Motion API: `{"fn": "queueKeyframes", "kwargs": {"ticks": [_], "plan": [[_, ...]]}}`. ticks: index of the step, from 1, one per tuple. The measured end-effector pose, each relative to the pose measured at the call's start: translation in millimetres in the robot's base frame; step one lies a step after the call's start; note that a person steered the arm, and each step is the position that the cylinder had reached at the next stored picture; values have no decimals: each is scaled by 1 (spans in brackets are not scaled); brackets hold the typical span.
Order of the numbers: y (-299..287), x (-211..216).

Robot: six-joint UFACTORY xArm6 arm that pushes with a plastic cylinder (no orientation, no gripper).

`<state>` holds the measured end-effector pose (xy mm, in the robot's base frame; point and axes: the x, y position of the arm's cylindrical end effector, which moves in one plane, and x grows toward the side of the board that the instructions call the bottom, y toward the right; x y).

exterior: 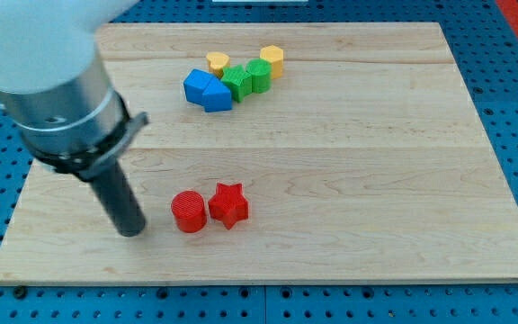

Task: Push the group blocks right

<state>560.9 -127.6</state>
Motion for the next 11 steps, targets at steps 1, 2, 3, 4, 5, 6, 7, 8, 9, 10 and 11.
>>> {"fn": "queueKeyframes", "kwargs": {"ticks": [1,2,3,4,5,6,7,8,9,10,11], "plan": [[33,-3],[13,-6],[-32,-72],[6,-107],[47,-116],[47,-121],[47,-121],[22,-135],[-32,-153],[-21,-184],[-21,-225]]}}
